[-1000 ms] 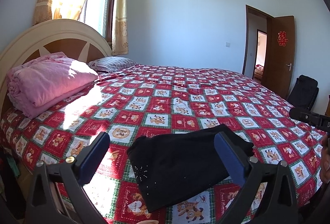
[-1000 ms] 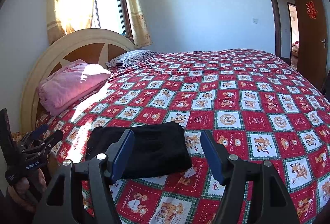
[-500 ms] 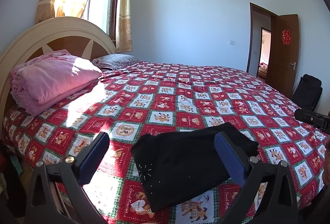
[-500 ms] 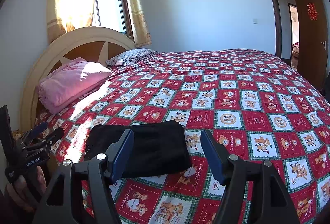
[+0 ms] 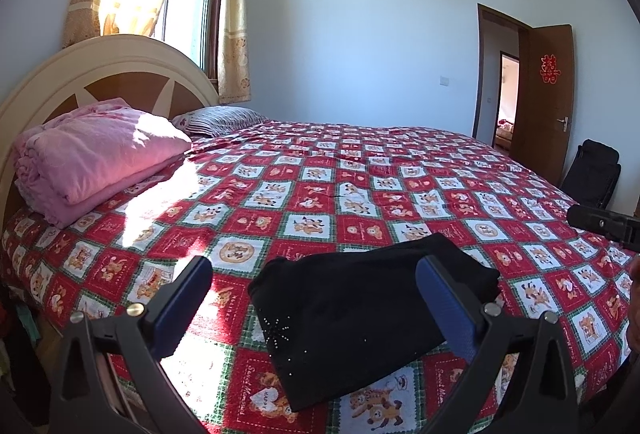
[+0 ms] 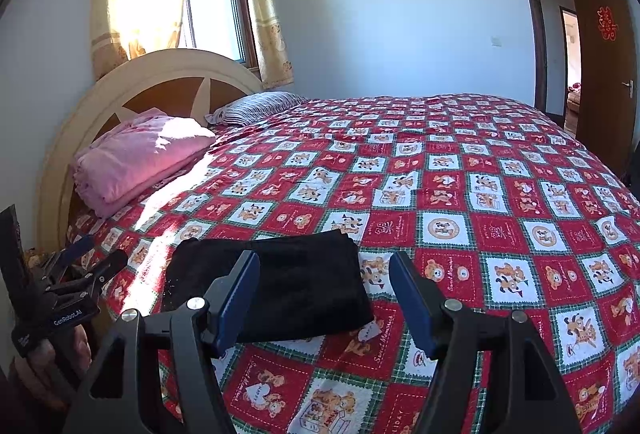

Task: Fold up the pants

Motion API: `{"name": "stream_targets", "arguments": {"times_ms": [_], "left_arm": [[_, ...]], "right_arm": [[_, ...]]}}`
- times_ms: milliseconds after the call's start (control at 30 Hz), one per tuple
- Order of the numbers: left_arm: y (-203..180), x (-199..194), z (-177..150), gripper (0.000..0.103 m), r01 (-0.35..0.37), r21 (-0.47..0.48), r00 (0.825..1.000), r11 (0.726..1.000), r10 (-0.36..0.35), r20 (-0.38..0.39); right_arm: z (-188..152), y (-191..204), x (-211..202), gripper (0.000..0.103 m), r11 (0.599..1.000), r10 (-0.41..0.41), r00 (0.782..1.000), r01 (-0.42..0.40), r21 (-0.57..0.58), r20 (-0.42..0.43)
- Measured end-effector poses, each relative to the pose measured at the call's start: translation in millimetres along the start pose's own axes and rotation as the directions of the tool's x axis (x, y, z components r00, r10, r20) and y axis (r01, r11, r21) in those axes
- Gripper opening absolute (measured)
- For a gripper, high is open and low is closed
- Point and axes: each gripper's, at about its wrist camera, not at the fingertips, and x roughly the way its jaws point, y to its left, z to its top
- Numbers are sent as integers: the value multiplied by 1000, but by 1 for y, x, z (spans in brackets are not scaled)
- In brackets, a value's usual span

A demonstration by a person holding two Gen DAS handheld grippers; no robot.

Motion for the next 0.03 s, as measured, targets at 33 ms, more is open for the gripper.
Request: {"name": "stream_targets", "arguments": {"times_ms": [33], "left_arm": [[1, 0, 0, 103, -3, -3, 1000, 1000, 3, -2]], "right_arm": [[0, 1, 0, 69, 1000, 0, 1000, 0, -2, 0]]}}
